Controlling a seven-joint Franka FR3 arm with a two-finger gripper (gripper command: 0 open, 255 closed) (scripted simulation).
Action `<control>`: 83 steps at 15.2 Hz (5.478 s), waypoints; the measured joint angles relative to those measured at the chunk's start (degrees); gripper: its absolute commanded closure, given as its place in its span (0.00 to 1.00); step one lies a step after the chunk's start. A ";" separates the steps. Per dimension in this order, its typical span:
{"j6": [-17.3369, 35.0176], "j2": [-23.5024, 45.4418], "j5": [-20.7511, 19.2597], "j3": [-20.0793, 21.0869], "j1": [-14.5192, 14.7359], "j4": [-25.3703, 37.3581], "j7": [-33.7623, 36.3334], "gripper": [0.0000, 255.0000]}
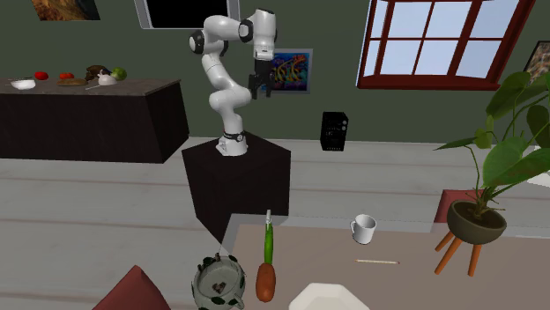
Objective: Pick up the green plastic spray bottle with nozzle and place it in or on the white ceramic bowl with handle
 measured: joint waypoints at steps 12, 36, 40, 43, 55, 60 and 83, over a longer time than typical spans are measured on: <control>16.75 19.68 -3.71 0.27 -4.01 1.86 7.28 0.00; 33.63 71.55 -12.49 -4.97 -10.76 34.23 23.58 0.00; 33.66 78.62 -12.28 -5.83 -11.60 41.15 24.30 0.00; 35.10 79.79 -12.47 -6.03 -11.86 40.90 24.56 0.00; 37.14 81.76 -12.67 -6.24 -12.31 40.94 24.68 1.00; 37.15 81.75 -12.66 -6.23 -12.30 40.95 24.68 1.00; 26.98 72.96 -11.60 -5.89 -12.11 42.65 21.51 1.00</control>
